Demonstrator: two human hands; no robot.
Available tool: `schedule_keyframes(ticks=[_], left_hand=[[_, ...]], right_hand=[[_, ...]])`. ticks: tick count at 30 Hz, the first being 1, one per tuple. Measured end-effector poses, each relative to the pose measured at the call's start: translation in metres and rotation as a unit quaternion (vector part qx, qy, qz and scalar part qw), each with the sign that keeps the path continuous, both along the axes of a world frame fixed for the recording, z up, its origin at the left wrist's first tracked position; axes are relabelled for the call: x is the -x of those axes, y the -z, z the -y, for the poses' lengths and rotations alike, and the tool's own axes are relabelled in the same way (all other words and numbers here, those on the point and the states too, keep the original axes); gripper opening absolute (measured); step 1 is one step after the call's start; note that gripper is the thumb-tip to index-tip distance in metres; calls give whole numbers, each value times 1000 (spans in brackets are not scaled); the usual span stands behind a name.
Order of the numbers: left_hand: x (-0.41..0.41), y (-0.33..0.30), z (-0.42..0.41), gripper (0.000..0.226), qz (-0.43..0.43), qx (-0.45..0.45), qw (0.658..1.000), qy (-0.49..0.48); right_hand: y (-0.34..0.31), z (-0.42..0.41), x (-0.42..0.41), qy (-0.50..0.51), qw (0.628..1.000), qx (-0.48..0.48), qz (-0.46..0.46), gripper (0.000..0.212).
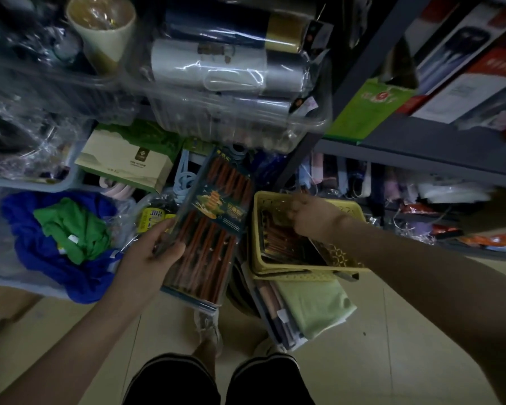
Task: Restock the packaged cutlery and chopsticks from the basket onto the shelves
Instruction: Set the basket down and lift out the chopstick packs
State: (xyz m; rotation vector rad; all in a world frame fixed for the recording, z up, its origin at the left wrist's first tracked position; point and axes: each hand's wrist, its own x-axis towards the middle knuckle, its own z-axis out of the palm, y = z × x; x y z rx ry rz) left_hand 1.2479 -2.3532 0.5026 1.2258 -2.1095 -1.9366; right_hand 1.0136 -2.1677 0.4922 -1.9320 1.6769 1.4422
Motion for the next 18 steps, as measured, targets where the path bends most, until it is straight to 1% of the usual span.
schedule_keyframes(ticks=[2, 3, 4, 5, 6, 9, 12, 14, 16, 18], left_hand=[[1, -7, -5, 37, -7, -10, 1000, -5], [1, -10, -8, 38, -10, -10, 1000, -7], [0, -12, -11, 38, -13, -9, 1000, -10], [1, -16, -15, 37, -21, -19, 999, -18], [2, -20, -20, 37, -25, -39, 999, -25], [12, -29, -46, 34, -23, -92, 995, -23], [24, -35, -84, 30, -25, -117, 993, -19], [32, -36, -110, 30, -29, -117, 993, -13], [40, -41, -138, 27, -41, -117, 992, -8], [49, -49, -171, 29, -54, -122, 991, -9]], right_hand=[[-18, -17, 7, 52, 998, 18, 19, 38], [-25, -30, 10, 71, 996, 44, 26, 35], [-35, -43, 12, 69, 994, 78, 27, 29], [-42, -57, 13, 61, 990, 126, 25, 21], [-51, -72, 14, 73, 983, 166, 14, 18], [-60, -123, 17, 107, 968, 227, -13, 21], [-74, -167, 11, 99, 936, 337, 17, 18], [-90, -188, 4, 103, 918, 383, 22, 14], [-106, -215, 0, 148, 892, 427, 21, 13], [-114, -250, -7, 247, 849, 466, 24, 14]])
